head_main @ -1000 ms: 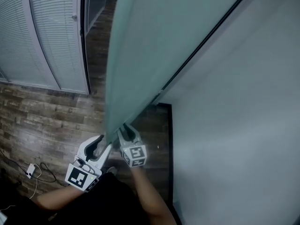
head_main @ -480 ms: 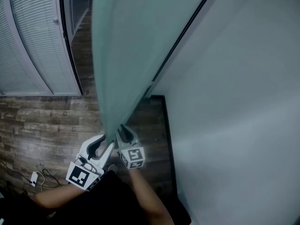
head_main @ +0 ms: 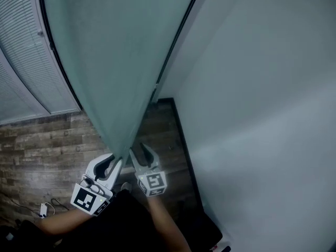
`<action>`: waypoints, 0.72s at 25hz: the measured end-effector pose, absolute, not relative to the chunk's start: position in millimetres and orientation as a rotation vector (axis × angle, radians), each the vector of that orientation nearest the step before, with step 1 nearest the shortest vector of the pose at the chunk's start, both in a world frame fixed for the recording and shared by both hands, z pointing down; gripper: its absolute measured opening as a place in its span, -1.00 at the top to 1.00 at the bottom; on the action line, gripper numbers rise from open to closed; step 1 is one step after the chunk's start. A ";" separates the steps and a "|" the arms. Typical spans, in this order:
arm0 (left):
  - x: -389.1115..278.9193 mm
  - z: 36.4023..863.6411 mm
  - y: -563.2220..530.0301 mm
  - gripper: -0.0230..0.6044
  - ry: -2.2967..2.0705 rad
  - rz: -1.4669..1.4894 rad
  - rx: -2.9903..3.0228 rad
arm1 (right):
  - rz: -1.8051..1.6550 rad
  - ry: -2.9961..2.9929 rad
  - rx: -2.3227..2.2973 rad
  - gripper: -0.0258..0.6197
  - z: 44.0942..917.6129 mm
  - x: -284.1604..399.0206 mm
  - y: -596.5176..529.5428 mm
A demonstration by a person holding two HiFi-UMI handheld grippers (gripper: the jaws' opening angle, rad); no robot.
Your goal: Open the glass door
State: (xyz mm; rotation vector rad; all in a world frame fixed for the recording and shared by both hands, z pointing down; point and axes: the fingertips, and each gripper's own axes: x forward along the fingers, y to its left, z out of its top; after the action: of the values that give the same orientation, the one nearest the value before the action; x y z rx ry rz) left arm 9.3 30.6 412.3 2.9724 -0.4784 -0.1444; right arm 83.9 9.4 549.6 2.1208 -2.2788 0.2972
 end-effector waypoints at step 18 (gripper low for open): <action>47.0 403.5 61.0 0.64 -0.052 -0.016 3.000 | 0.200 -2.003 2.485 0.43 494.4 77.9 103.9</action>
State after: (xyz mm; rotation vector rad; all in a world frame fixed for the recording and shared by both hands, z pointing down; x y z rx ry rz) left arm 47.0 61.0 403.5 3.0003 -0.0523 -0.0158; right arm 77.9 103.9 494.4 2.4852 -2.0027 0.1998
